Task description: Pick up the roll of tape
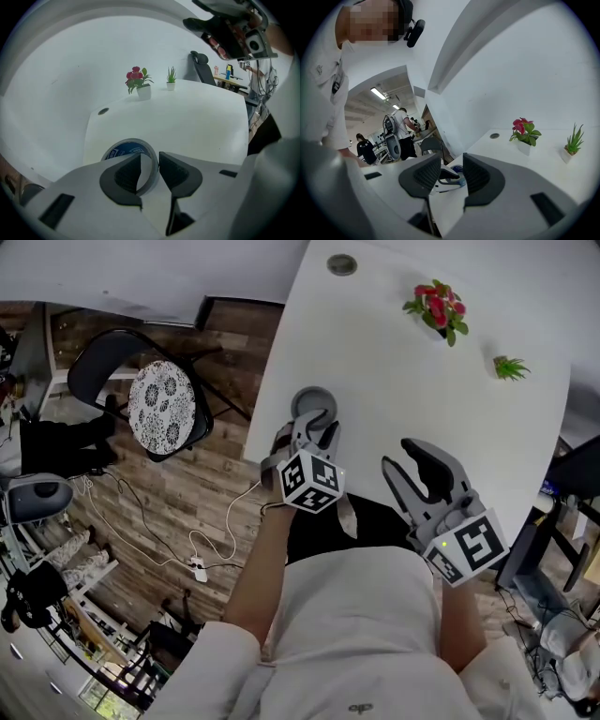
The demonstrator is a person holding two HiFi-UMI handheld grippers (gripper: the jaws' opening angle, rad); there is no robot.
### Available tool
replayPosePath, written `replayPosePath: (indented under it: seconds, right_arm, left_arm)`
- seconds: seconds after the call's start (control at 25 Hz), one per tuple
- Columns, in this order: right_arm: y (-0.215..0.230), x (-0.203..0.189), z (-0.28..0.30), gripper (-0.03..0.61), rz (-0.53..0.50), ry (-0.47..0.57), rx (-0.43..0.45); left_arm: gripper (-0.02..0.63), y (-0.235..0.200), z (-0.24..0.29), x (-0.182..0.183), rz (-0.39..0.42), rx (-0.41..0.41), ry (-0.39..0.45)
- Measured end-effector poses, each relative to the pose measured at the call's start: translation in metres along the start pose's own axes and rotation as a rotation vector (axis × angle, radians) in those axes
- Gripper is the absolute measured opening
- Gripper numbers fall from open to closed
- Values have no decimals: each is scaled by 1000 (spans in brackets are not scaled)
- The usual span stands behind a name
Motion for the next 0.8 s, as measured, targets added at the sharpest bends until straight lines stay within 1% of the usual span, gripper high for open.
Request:
replayPosePath:
  seconds: [0.32, 0.52, 0.64, 0.8]
  right_arm:
    - [5, -3, -4, 152, 7, -1, 0]
    - [5, -4, -5, 152, 8, -2, 9]
    - [9, -6, -7, 152, 12, -3, 7]
    - [9, -4, -7, 152, 10, -2, 12]
  left_arm:
    - [130, 3, 5, 0, 49, -1, -41]
    - [118, 4, 5, 0, 68, 4, -55]
    - [84, 7, 5, 1, 66, 9, -57]
    - [81, 6, 4, 1, 55, 20, -60]
Point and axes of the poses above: the fingertips, and each gripper's own axes: z forward along the fingers, y to its right, x out of its top, the point moved 7 cm from there along -z, backward along the fingers, and after that the axes turned 3 degrees about x, right-handed, at the moved point
